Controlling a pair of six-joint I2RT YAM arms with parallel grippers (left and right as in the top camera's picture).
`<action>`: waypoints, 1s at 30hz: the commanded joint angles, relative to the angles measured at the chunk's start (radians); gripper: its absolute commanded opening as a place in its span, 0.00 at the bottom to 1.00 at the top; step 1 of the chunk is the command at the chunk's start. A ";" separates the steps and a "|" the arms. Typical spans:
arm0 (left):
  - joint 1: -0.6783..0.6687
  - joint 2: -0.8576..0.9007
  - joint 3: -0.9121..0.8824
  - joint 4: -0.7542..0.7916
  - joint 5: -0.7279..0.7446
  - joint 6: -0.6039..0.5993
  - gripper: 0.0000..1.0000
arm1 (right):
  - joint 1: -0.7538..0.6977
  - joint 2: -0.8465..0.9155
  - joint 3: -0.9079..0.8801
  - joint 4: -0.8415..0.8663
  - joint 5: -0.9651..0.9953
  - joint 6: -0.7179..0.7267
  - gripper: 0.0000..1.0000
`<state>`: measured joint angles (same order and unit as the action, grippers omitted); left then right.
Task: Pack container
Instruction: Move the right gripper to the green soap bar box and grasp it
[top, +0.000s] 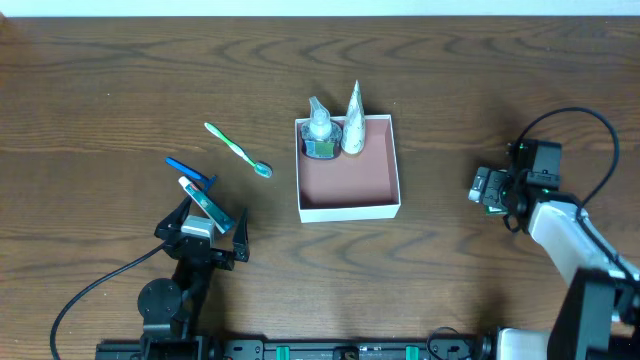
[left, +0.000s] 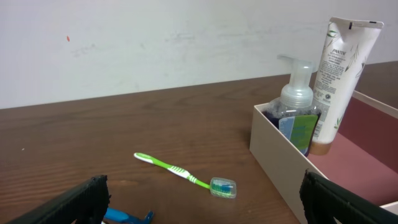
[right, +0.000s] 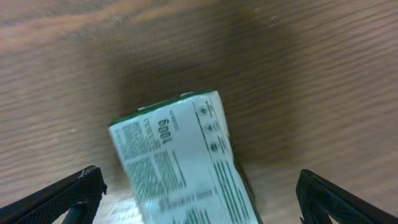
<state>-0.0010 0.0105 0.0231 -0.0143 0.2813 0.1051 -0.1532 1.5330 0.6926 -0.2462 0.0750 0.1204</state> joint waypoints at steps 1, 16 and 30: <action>0.003 -0.005 -0.019 -0.033 0.003 -0.001 0.98 | -0.006 0.084 -0.006 0.030 -0.033 -0.017 0.98; 0.003 -0.005 -0.019 -0.033 0.003 -0.001 0.98 | -0.006 0.143 0.003 0.044 -0.058 -0.002 0.43; 0.003 -0.005 -0.019 -0.033 0.003 -0.001 0.98 | -0.004 -0.034 0.229 -0.269 -0.142 0.021 0.30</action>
<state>-0.0010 0.0101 0.0231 -0.0143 0.2813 0.1051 -0.1539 1.5925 0.8276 -0.4808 -0.0143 0.1265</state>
